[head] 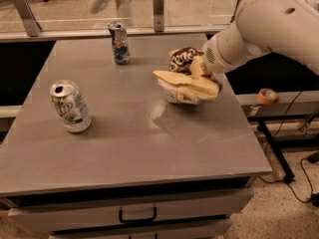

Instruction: Move brown chip bag near redbull can

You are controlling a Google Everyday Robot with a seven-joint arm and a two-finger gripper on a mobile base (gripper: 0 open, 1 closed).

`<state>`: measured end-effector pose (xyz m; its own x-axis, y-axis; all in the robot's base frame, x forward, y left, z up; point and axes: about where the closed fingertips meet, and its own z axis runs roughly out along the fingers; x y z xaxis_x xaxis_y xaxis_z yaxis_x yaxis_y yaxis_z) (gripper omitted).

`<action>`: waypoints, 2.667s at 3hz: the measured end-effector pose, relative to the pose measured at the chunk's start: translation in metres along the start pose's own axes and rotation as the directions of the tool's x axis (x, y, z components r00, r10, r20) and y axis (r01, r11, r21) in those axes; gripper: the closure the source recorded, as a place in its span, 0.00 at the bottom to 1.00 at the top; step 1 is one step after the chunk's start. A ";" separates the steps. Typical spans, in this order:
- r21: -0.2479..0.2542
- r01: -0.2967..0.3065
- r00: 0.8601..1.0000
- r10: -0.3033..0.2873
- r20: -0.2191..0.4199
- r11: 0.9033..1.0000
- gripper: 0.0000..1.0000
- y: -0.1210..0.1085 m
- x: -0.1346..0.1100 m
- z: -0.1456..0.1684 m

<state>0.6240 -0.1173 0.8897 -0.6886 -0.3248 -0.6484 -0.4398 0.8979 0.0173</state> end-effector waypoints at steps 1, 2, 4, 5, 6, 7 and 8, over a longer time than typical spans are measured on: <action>-0.006 0.001 0.997 0.000 0.072 1.000 1.00 0.004 -0.040 0.009; -0.039 0.010 0.993 -0.006 0.115 0.999 1.00 0.019 -0.071 0.022; -0.089 0.033 0.989 -0.019 0.149 0.996 0.61 0.041 -0.105 0.045; -0.091 0.034 0.989 -0.021 0.145 0.995 0.38 0.041 -0.107 0.053; -0.084 0.028 0.991 -0.016 0.135 0.996 0.14 0.040 -0.106 0.055; -0.069 0.013 0.991 -0.004 0.133 0.998 0.00 0.035 -0.099 0.050; -0.080 -0.015 0.988 0.027 0.149 0.997 0.00 0.016 -0.086 0.019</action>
Offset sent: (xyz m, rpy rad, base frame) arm 0.0797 0.0764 0.0413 0.1188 -0.1272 0.0571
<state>0.6876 -0.0692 0.9315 -0.6066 -0.2523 -0.7539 -0.4740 0.8761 0.0881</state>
